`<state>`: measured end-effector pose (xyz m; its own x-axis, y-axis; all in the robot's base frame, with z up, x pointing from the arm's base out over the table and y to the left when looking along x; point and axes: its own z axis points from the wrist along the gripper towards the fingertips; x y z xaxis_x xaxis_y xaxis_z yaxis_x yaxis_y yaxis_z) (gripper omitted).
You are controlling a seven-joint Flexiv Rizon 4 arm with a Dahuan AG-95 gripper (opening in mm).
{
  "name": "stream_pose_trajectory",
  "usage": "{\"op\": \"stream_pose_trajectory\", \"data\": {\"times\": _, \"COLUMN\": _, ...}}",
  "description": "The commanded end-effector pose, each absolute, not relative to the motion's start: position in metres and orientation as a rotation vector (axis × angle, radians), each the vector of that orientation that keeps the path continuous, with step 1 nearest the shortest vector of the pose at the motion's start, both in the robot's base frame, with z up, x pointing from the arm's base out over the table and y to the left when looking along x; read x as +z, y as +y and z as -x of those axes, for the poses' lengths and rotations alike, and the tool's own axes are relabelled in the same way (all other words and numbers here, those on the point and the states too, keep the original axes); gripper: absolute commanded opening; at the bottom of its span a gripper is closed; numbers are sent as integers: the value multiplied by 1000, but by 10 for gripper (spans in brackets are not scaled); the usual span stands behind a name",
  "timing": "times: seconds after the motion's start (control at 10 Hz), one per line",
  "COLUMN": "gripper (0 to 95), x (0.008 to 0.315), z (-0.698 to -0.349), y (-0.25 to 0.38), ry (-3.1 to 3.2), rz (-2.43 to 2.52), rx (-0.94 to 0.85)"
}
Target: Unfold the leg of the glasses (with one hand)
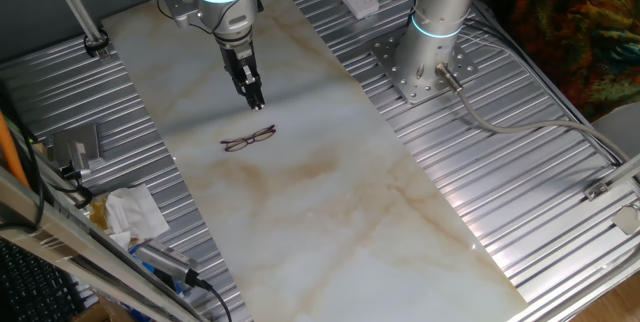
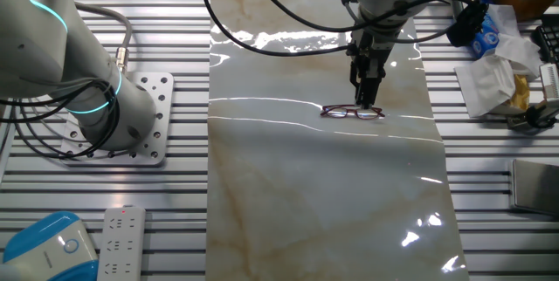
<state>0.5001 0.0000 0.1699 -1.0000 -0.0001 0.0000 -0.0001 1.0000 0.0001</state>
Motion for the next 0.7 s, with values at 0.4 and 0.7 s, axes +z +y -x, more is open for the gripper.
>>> {"op": "stream_pose_trajectory", "data": {"times": 0.4, "gripper": 0, "x": 170, "z": -500, "y": 0, "ry": 3062, "rz": 405, "rx": 108}}
{"op": "stream_pose_trajectory", "data": {"times": 0.7, "gripper": 0, "x": 170, "z": -500, "y": 0, "ry": 3068, "rz": 389, "rx": 134}}
